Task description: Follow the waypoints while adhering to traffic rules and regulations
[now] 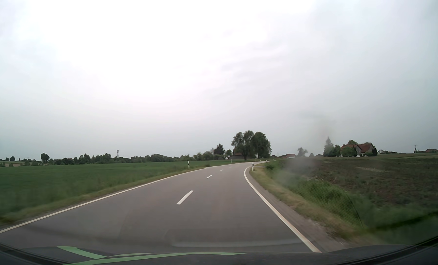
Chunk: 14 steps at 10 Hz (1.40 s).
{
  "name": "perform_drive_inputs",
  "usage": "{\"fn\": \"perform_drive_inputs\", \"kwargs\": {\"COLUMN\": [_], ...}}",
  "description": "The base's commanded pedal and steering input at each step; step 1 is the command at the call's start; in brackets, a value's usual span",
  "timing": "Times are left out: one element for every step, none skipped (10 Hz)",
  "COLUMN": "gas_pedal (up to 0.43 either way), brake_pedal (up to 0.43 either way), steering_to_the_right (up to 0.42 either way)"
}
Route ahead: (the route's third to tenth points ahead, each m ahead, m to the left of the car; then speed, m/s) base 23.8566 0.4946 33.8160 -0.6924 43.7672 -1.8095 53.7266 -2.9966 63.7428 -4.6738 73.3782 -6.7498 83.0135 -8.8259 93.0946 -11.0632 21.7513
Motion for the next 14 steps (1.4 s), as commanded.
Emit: {"fn": "perform_drive_inputs", "kwargs": {"gas_pedal": [0.13, 0.13, 0.13, 0.13, 0.13, 0.13, 0.13, 0.13, 0.13, 0.13, 0.13, 0.13, 0.13, 0.13], "brake_pedal": [0.0, 0.0, 0.0, 0.0, 0.0, 0.0, 0.0, 0.0, 0.0, 0.0, 0.0, 0.0, 0.0, 0.0], "steering_to_the_right": [0.018, 0.018, 0.018, 0.018, 0.017, 0.017, 0.017, 0.018, 0.018, 0.019, 0.019, 0.019, 0.019, 0.02]}}
